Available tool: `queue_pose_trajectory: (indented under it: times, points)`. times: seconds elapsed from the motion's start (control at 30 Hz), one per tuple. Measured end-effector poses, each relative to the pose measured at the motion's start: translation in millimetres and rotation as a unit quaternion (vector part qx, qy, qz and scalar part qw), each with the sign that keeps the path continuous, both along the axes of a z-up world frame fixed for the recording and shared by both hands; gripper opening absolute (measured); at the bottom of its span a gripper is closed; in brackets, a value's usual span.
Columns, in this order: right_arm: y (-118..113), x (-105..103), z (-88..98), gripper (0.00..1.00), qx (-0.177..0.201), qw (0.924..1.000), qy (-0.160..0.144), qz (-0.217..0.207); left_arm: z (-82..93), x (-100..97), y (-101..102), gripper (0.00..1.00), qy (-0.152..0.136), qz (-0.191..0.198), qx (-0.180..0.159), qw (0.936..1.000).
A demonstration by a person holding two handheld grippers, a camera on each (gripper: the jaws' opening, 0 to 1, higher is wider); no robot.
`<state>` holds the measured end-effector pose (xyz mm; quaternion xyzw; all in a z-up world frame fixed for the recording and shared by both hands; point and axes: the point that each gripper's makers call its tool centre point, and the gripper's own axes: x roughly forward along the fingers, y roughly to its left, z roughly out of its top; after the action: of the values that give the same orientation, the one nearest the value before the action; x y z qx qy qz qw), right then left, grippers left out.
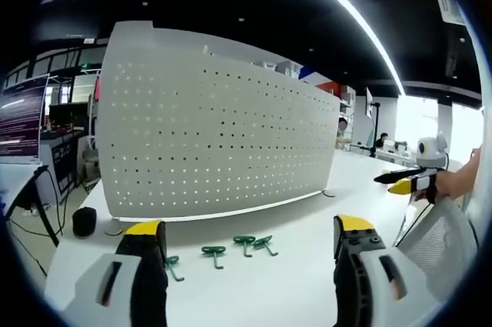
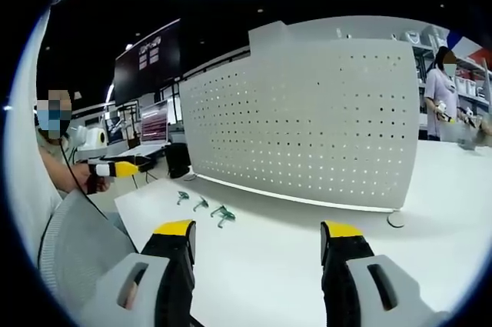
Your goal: Insert the hook assembly into the mounting plate slot until the hook locks in place.
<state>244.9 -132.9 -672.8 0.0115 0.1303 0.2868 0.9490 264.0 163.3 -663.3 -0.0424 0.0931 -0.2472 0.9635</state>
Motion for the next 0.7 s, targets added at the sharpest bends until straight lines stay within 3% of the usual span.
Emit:
queue_pose_trajectory:
  times: [0.7]
  points:
    - [8.8, 11.4, 13.5, 0.63, -0.009, 0.9998, -0.009, 0.019, 0.8, 3.3, 2.8, 0.88, 0.003, -0.006, 0.002, 1.0]
